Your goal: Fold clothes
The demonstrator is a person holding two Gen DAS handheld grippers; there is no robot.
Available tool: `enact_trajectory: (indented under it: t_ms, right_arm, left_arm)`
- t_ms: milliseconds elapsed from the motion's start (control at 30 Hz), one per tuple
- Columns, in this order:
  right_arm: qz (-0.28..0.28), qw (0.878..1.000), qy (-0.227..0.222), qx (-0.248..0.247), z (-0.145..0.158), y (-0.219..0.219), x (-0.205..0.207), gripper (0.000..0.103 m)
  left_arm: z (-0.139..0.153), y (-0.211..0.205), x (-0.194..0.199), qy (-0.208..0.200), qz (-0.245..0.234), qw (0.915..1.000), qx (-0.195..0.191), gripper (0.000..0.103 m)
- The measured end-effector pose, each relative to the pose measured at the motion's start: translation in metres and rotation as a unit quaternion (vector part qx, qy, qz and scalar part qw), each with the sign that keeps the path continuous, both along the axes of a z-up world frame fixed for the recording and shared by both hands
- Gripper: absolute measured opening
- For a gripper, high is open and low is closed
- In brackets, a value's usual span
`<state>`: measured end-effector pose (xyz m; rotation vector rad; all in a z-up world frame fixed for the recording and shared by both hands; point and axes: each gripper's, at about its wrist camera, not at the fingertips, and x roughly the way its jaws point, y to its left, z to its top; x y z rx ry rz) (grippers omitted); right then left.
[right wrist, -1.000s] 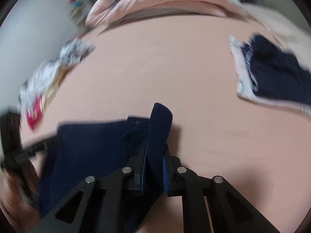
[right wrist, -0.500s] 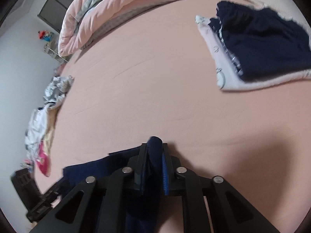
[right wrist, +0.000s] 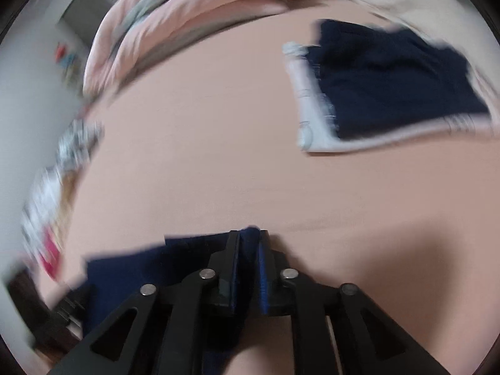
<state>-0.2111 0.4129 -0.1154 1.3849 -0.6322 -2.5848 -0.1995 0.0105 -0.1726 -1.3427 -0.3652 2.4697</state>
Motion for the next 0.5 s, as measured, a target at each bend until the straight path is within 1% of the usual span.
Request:
enact_trajectory:
  t_ms: [67, 133, 167, 233, 267, 333, 400, 433, 467, 500]
  right_arm:
    - [-0.01, 1.0, 0.008, -0.002, 0.005, 0.009, 0.008, 0.021]
    - [0.035, 0.998, 0.006, 0.056, 0.0, -0.016, 0.012, 0.024]
    - [0.06, 0.994, 0.004, 0.087, -0.003, -0.03, 0.013, 0.026]
    - [0.109, 0.983, 0.001, 0.148, -0.009, -0.059, 0.017, 0.026]
    - [0.133, 0.975, 0.0, 0.178, -0.011, -0.073, 0.019, 0.026]
    - [0.181, 0.954, -0.003, 0.238, -0.017, -0.101, 0.022, 0.026]
    - [0.153, 0.955, 0.001, 0.253, -0.026, -0.104, 0.01, 0.026]
    - [0.116, 0.964, -0.007, 0.241, -0.029, -0.091, 0.003, 0.026]
    - [0.091, 0.975, -0.019, 0.203, -0.031, -0.076, -0.004, 0.03]
    - [0.067, 0.984, -0.032, 0.163, -0.033, -0.06, -0.011, 0.032]
  left_arm:
    - [0.001, 0.002, 0.001, 0.002, 0.0, 1.0, -0.004, 0.055]
    - [0.001, 0.003, 0.001, 0.005, -0.001, 1.0, -0.007, 0.055]
    - [0.002, 0.005, 0.002, 0.008, 0.0, 0.9998, -0.016, 0.055]
    - [0.005, 0.009, 0.002, 0.013, 0.001, 0.9994, -0.033, 0.055]
    - [0.006, 0.011, 0.002, 0.016, 0.001, 0.999, -0.042, 0.055]
    - [0.009, 0.016, 0.003, 0.022, 0.002, 0.998, -0.06, 0.055]
    - [0.012, 0.02, 0.003, 0.028, 0.002, 0.9966, -0.077, 0.055]
    - [0.013, 0.022, 0.004, 0.031, 0.003, 0.9958, -0.086, 0.055]
    - [0.014, 0.024, 0.004, 0.034, 0.003, 0.9949, -0.095, 0.055]
    - [0.016, 0.026, 0.004, 0.036, 0.004, 0.994, -0.104, 0.055]
